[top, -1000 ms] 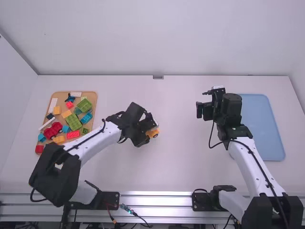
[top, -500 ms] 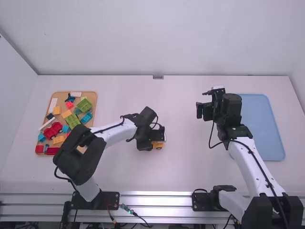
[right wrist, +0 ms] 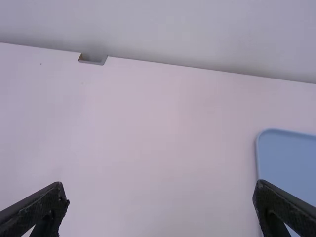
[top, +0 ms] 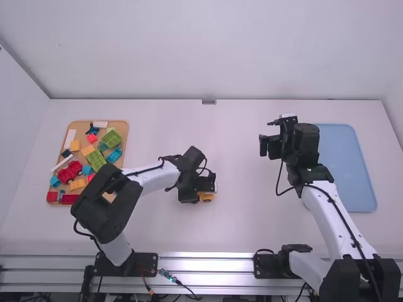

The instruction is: Assemble lego blocks to make yellow taxi

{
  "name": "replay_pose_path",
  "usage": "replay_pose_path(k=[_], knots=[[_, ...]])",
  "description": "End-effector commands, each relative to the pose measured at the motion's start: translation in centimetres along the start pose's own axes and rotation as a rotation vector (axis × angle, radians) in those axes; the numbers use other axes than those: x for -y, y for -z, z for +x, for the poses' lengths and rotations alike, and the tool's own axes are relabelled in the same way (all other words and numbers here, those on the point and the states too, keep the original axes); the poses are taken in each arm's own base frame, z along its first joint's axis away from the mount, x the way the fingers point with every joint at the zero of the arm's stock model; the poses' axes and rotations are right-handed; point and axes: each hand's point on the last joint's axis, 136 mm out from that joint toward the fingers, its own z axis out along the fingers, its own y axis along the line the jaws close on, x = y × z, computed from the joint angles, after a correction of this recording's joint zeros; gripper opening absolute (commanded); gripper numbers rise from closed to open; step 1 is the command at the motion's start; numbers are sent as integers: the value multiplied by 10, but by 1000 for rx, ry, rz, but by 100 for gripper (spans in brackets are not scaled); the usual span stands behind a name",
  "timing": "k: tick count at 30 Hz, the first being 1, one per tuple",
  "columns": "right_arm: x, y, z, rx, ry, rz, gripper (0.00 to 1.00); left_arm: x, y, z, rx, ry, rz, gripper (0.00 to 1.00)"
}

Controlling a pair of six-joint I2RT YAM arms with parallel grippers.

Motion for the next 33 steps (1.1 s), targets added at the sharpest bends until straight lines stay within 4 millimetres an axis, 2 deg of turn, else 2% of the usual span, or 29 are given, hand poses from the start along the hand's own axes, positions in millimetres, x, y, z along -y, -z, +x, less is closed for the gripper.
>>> replay_pose_path(k=[1,2,6,8,9,10,18,21,25,27,28,29,33], knots=[[0,1,-8,15,-1,3,99,5,-5,3,-5,-7,19,36],[0,1,-8,14,-1,3,99,4,-5,3,-1,-3,20,44],[0,1,-8,14,-1,2,99,4,-5,1,8,1,19,56],[0,1,-7,11,-2,3,99,1,-5,-1,15,25,8,65],[0,1,-7,11,-2,2,99,0,-5,-2,20,25,3,85],[0,1,-7,10,-1,2,99,-1,-5,-3,23,24,-1,99],[0,1,-7,8,2,2,99,-11,3,-1,-22,26,-31,99],[0,1,-7,8,1,2,99,-13,14,-2,-48,29,-22,99],[0,1,-7,8,2,1,99,-23,44,-8,-79,41,-21,99],[0,1,-7,9,2,1,99,-31,61,-3,-120,46,-32,99],[0,1,-7,8,2,1,99,-32,62,-2,-124,46,-33,99],[-1,1,-7,10,2,-2,99,-39,72,5,-156,61,-48,99],[0,1,-7,12,2,-1,99,-62,88,30,-201,178,-103,99]])
